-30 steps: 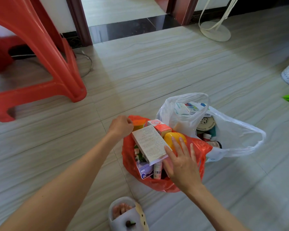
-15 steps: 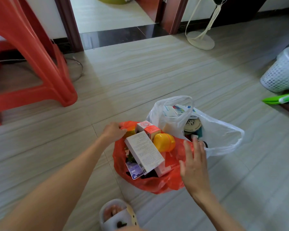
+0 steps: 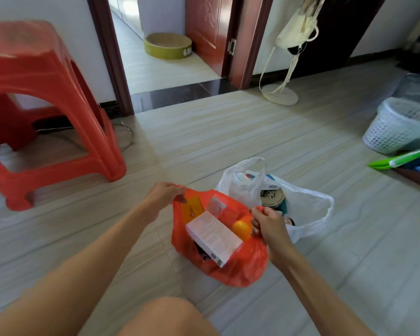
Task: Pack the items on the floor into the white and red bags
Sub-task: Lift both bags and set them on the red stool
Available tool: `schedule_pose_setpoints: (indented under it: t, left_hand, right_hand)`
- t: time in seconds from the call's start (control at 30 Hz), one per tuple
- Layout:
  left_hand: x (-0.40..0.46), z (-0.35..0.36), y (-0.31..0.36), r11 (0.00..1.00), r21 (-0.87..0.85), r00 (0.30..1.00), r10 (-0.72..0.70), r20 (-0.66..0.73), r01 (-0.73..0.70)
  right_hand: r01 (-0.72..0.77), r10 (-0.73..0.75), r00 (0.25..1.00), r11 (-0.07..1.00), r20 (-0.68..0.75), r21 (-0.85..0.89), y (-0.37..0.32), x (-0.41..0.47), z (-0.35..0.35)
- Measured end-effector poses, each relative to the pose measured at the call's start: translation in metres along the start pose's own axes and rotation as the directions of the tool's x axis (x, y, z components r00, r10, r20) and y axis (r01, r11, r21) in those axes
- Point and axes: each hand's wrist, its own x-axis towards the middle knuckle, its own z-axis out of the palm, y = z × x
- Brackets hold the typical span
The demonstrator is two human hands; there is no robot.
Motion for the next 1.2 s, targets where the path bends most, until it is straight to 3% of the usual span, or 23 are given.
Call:
schedule_pose_setpoints:
  t: [0.07, 0.13, 0.33, 0.5, 0.67, 0.8, 0.93, 1.07, 1.2]
  left_hand:
    - [-0.010, -0.020, 0.021, 0.957, -0.290, 0.999, -0.017, -0.040, 0.004]
    - [-0.022, -0.042, 0.043, 0.917, -0.397, 0.996, 0.003, -0.091, -0.039]
    - [-0.053, -0.094, 0.027, 0.989, -0.106, 0.993, 0.101, -0.054, -0.106]
    - [-0.022, -0.135, 0.019, 0.976, -0.152, 0.984, 0.138, -0.116, -0.155]
    - [-0.013, -0.165, 0.024, 0.985, -0.171, 0.989, -0.006, -0.148, -0.019]
    - [-0.045, -0.194, 0.040, 0.982, -0.091, 0.981, -0.176, -0.082, 0.168]
    - [-0.101, -0.224, 0.096, 0.945, -0.146, 0.950, -0.305, -0.065, 0.293]
    - [-0.150, -0.274, 0.189, 0.914, -0.273, 0.911, -0.360, -0.201, 0.301]
    - [-0.204, -0.322, 0.275, 0.922, -0.239, 0.901, -0.361, -0.240, 0.305]
  right_hand:
    - [0.112, -0.113, 0.992, 0.993, 0.047, 0.026, -0.032, -0.005, 0.012]
    - [0.214, -0.216, 0.970, 0.976, 0.112, 0.031, -0.065, -0.007, 0.029]
    - [0.219, -0.213, 0.949, 0.976, 0.233, -0.001, -0.086, -0.004, 0.078]
    - [0.222, -0.230, 0.926, 0.973, 0.298, 0.060, -0.096, 0.028, 0.137]
    - [0.186, -0.152, 0.920, 0.981, 0.362, -0.060, -0.106, 0.036, 0.181]
    - [0.062, 0.024, 0.947, 0.965, 0.320, -0.256, -0.137, 0.012, 0.184]
    - [-0.014, 0.135, 0.935, 0.938, 0.328, -0.347, -0.207, -0.028, 0.191]
    - [0.071, 0.076, 0.930, 0.923, 0.360, -0.377, -0.312, -0.061, 0.206]
    - [0.078, 0.088, 0.898, 0.932, 0.432, -0.353, -0.418, -0.098, 0.209]
